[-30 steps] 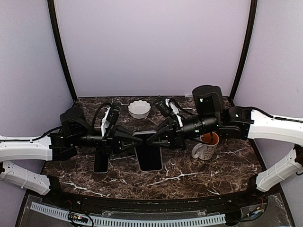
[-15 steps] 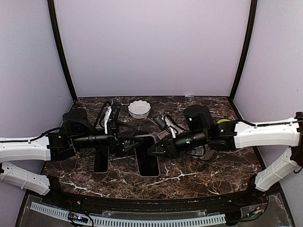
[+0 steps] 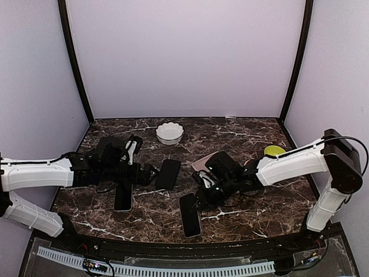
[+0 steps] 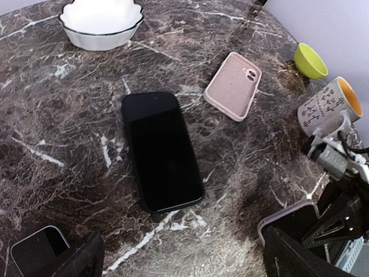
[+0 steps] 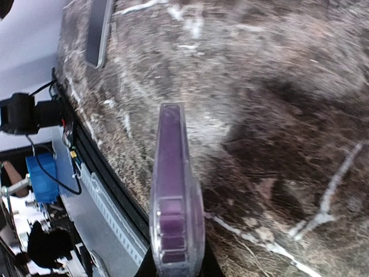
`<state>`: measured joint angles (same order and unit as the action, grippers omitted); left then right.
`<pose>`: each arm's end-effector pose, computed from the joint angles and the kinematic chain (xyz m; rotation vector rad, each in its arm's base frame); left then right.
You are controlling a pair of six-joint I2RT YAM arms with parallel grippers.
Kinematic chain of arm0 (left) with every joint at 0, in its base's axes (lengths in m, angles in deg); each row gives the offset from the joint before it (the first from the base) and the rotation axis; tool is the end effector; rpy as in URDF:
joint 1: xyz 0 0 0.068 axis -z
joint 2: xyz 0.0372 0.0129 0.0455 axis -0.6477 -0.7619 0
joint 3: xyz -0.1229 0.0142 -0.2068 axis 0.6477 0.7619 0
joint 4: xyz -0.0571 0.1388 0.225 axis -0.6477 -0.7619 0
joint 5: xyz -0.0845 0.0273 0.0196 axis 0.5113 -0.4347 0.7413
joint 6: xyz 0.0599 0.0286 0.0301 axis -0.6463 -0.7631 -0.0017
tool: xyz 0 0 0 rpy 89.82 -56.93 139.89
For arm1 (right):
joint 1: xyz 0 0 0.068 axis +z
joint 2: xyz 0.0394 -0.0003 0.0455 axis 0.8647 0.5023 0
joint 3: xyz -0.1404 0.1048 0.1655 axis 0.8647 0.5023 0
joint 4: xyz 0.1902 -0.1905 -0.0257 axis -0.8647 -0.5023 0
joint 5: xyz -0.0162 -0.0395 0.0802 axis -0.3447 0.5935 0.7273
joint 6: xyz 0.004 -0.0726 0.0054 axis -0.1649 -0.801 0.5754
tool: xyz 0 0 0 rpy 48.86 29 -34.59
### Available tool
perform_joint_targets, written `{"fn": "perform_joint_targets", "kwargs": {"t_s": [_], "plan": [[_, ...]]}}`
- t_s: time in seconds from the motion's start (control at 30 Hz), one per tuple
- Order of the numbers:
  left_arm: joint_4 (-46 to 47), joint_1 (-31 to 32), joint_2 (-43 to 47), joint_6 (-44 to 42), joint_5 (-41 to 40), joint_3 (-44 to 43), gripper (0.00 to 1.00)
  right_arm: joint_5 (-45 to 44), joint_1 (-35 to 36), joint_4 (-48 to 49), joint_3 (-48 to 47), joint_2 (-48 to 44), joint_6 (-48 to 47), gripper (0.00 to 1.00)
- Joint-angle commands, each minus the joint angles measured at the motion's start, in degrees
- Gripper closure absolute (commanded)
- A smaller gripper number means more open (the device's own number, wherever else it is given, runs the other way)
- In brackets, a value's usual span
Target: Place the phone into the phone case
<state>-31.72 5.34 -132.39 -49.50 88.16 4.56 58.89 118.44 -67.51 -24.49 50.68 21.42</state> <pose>0.2130 -0.2158 0.1866 0.3620 2.1611 -0.7000 0.1598 0.3126 0.1061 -0.4978 2.7939 1.2051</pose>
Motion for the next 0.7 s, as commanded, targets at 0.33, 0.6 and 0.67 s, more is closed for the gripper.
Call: {"fn": "perform_joint_targets", "kwargs": {"t_s": [0.33, 0.6, 0.67], "plan": [[-9.50, -0.41, -2.50, 1.09, -6.68, -3.39, 0.01, -39.05, -0.70, -35.43, -29.99, 8.53, -14.68, 0.38], [-10.77, -0.66, 0.36, -0.10, -8.25, -2.88, 0.01, -48.31, -7.02, -42.75, -51.72, 29.91, -26.59, 0.15], [-10.84, -0.71, 0.74, -0.32, -8.41, -2.56, 0.01, -46.50, -7.97, -42.11, -53.35, 32.04, -27.67, 0.15]]}}
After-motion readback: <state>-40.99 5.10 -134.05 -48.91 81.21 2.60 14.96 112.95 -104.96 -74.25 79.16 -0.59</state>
